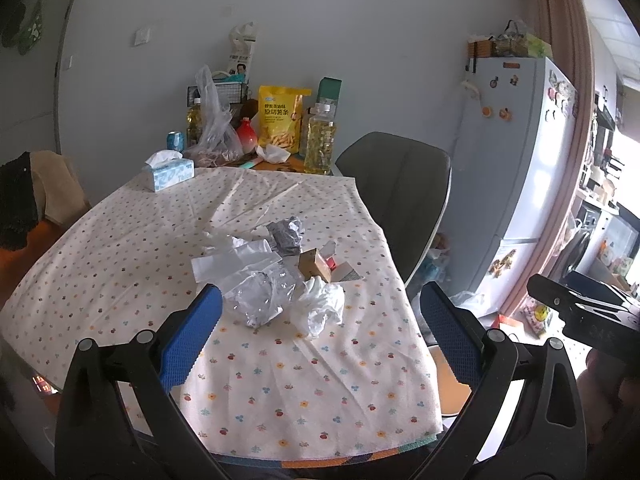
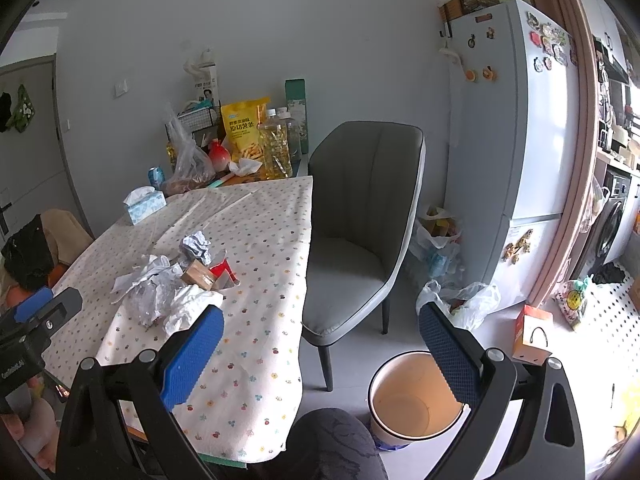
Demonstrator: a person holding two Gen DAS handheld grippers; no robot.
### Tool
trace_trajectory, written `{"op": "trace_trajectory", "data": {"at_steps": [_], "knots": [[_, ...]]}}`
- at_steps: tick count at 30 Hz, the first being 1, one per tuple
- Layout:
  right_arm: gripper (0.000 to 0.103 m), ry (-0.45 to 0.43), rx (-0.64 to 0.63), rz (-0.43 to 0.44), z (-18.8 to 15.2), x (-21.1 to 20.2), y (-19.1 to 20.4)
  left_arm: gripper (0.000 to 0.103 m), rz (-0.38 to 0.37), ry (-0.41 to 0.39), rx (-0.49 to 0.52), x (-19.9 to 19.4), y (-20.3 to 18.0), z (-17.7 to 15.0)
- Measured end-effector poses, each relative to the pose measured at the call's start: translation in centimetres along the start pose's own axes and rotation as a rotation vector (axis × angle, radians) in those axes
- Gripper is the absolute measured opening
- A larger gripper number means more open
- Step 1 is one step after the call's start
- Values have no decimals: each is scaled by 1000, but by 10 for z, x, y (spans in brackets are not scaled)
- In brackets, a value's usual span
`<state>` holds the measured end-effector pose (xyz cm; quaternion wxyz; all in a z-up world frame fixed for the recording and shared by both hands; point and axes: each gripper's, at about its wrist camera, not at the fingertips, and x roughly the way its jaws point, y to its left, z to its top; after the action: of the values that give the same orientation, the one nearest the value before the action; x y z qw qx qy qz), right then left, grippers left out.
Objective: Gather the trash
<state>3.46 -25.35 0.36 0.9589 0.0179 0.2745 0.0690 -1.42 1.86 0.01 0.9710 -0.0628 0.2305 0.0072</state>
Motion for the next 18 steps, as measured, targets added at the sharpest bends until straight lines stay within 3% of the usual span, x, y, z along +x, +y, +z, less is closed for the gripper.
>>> {"op": "trace_trajectory", "data": {"at_steps": [18], "knots": [[95, 61, -7, 40, 5, 23, 10, 98, -29, 16, -37, 17, 26, 1]]}}
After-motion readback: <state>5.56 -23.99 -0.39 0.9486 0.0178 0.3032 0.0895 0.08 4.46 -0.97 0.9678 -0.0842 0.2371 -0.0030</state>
